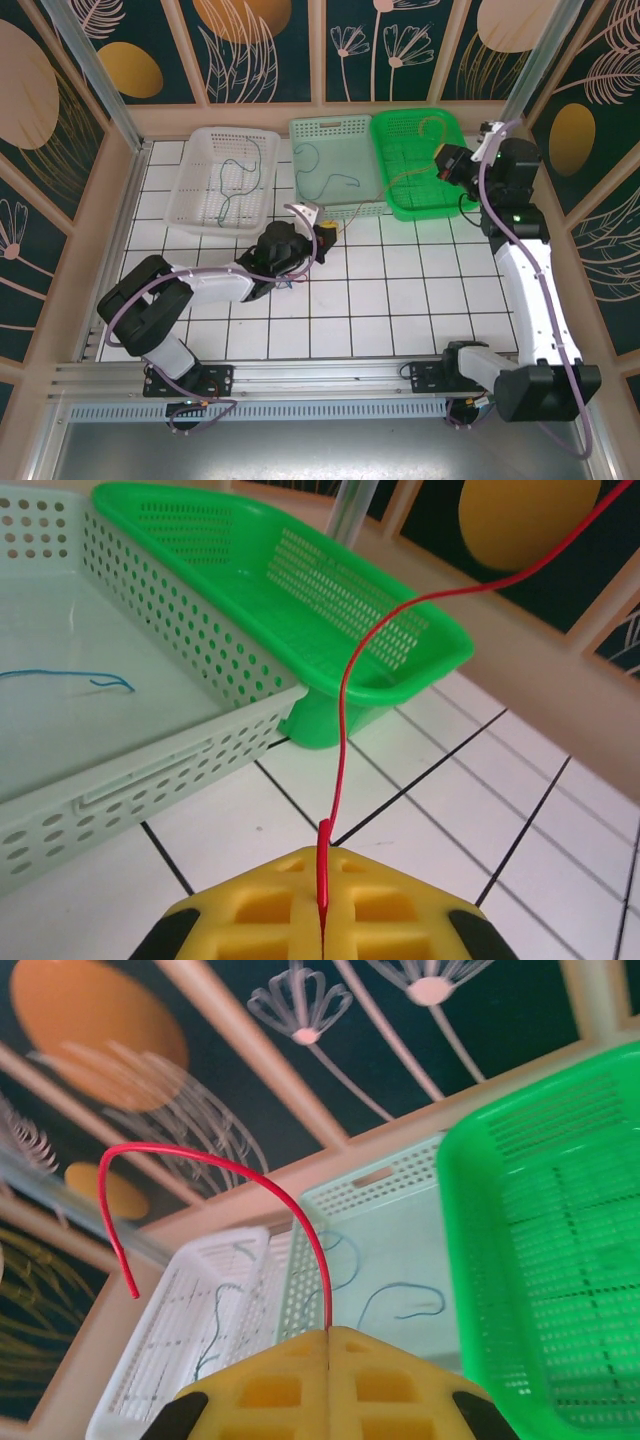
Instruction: Untangle the cables
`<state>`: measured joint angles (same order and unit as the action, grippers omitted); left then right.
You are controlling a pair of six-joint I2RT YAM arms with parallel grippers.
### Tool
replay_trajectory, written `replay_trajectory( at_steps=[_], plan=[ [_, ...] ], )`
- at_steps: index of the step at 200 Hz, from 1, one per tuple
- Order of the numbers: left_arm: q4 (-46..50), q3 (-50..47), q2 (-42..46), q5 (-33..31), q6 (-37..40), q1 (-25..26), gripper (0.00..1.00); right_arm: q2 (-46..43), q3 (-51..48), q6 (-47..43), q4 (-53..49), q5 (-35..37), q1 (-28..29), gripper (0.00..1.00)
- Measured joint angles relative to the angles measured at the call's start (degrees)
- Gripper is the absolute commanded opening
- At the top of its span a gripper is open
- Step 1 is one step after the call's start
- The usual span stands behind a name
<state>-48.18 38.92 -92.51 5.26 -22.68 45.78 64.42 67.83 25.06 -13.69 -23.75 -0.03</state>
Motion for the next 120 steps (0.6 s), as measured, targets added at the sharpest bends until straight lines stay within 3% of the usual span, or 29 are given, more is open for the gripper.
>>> replay_trajectory(
  at_steps=[29, 48, 70, 80, 99, 120],
  plan=[
    [-7.4, -2.1, 0.0, 0.0, -5.4, 0.0, 0.06, 4.2, 0.0, 2.1, 2.1, -3.0, -3.6, 0.0],
    [-13.0, -3.3, 0.0, 0.0, -8.5, 0.0, 0.13, 6.1, -0.3, 3.6, 3.1, -5.5, -5.2, 0.0],
    [-16.5, -4.0, 0.0, -0.1, -10.7, 0.0, 0.26, 7.1, -0.4, 4.3, 4.1, -8.0, -6.1, 0.0],
    [-17.2, -4.0, 0.0, 0.0, -11.1, 0.0, 0.44, 7.2, -0.4, 4.3, 4.5, -8.9, -6.1, 0.0],
    [-17.6, -4.0, 0.0, -0.4, -11.4, 0.0, 0.6, 7.5, 0.2, 4.2, 4.5, -9.3, -6.1, 0.0],
    [-16.7, -3.8, 0.2, -1.2, -11.0, 0.0, 0.68, 9.3, 4.6, 3.5, 3.5, -8.8, -6.3, 0.0]
  ],
)
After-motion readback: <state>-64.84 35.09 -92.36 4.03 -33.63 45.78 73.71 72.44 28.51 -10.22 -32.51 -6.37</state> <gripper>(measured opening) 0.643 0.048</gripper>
